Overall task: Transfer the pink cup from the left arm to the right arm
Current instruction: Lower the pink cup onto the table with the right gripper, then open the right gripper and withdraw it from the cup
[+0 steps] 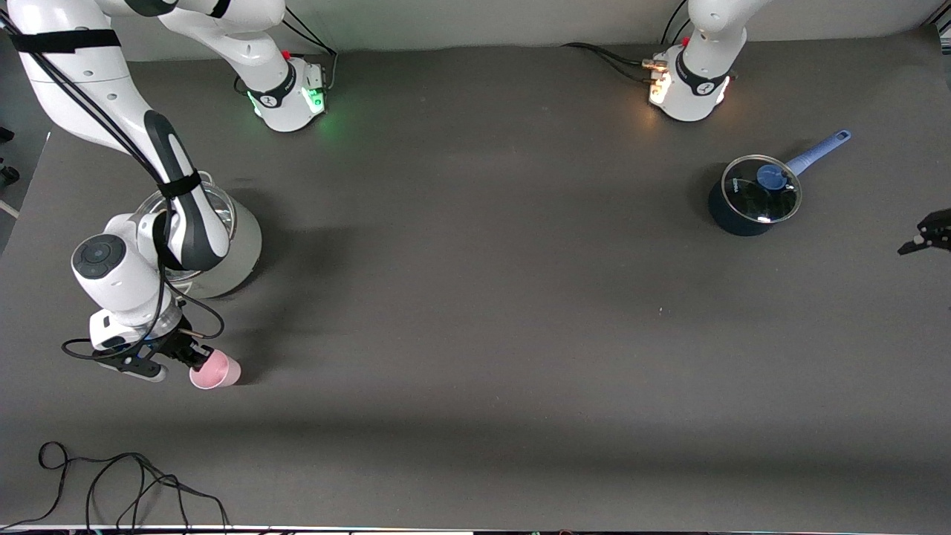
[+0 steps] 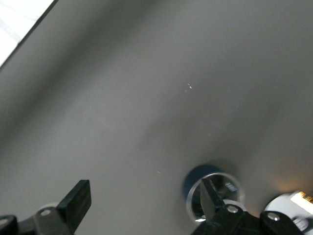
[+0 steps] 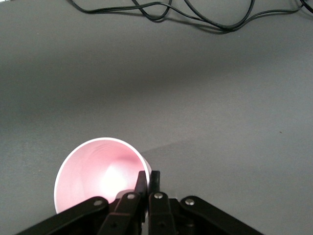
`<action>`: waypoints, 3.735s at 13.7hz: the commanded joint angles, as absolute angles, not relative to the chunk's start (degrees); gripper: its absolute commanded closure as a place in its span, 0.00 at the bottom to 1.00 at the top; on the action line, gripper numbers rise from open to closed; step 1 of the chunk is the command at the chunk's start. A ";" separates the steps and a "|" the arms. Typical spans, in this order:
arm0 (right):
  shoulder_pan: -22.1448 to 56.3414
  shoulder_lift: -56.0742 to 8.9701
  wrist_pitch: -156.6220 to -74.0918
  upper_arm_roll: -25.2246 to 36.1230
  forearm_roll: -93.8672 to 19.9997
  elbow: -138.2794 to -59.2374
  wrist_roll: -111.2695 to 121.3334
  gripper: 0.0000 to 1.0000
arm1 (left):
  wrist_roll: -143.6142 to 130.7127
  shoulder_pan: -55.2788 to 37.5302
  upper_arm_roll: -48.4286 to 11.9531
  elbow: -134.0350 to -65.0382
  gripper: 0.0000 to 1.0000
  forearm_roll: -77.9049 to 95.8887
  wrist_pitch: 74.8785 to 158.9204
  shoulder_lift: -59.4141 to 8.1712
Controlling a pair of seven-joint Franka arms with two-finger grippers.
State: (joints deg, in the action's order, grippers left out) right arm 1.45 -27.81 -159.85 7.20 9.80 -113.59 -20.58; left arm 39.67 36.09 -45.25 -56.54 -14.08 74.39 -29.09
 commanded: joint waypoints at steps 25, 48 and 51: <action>-0.09 -29.97 -163.22 6.86 10.37 -113.29 -19.16 0.01 | -4.57 10.05 -18.42 -63.88 0.00 -9.68 68.37 -19.26; 0.26 -8.28 -83.32 6.77 -2.90 -79.88 4.31 0.00 | 2.20 2.20 -4.57 -94.04 0.00 -3.69 91.93 -1.58; 2.11 -4.93 -86.11 6.86 -2.20 -85.41 4.04 0.00 | 2.28 2.29 -4.57 -94.13 0.00 -3.69 92.20 -1.67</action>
State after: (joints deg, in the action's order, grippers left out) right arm 1.14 -8.36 -83.29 6.69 -2.14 -79.67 3.12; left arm 1.54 2.62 -4.93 -94.72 -3.13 91.95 -1.56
